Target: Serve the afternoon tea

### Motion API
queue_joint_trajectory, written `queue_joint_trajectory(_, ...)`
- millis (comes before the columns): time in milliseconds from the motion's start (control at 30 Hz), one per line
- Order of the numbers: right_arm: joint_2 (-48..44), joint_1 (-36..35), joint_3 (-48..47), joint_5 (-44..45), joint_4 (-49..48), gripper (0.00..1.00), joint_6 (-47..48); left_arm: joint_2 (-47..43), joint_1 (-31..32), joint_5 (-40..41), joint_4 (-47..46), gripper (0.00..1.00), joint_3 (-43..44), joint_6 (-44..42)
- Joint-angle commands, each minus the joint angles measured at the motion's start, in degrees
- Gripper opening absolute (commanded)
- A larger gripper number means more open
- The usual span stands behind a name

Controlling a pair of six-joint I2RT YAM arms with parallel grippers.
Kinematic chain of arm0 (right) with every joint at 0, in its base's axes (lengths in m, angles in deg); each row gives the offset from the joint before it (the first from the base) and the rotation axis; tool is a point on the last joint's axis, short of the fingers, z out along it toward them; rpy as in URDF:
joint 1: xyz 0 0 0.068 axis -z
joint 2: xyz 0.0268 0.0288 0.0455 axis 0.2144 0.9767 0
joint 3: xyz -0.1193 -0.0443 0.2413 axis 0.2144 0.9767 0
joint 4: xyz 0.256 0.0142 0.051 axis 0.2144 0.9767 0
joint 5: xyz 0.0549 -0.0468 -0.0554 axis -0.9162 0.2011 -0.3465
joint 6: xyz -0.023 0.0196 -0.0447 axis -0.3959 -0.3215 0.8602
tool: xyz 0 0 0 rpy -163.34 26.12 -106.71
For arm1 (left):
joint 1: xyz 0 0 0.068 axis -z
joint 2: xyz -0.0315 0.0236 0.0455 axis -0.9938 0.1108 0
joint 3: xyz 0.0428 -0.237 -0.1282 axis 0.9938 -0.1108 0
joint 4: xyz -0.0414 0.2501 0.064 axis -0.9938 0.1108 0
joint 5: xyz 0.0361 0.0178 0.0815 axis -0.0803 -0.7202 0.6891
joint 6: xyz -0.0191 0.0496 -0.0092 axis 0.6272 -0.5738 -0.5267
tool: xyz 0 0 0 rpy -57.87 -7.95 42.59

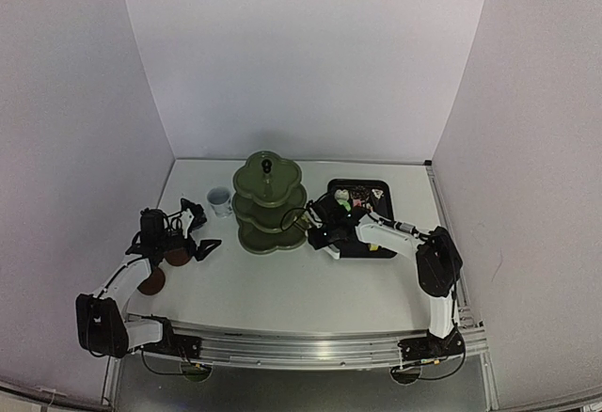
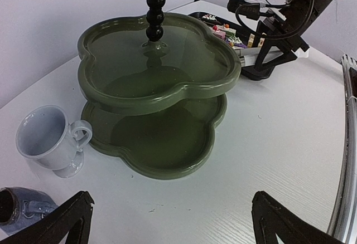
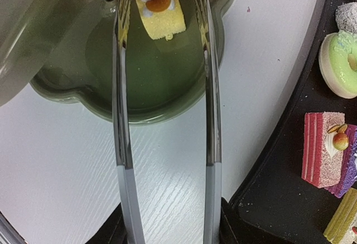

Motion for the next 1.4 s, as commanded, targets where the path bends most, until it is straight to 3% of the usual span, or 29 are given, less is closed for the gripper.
queue_joint_trajectory(0,-5.0,-0.7,0.4,-1.7,-1.6,0.44,-0.7,-0.6,0.2,0.1,-1.0,1.0,-0.2,-1.3)
queue_joint_trajectory(433,-11.4,-1.0,6.5,-3.2,2.6,0.43,-2.1,-0.5,0.2,0.0,-0.2,1.0,-0.1,-2.4)
queue_joint_trajectory(833,-23.0,-1.1,15.2,1.3,10.7,0.41,-3.1,-0.5,0.1,-0.2,0.3,1.0,0.0,-2.5)
queue_joint_trajectory(1367,-27.3,1.6,22.2,4.8,17.1,0.38,-9.4,-0.8,0.2,-0.7,-0.5,1.0,-0.5,-2.3)
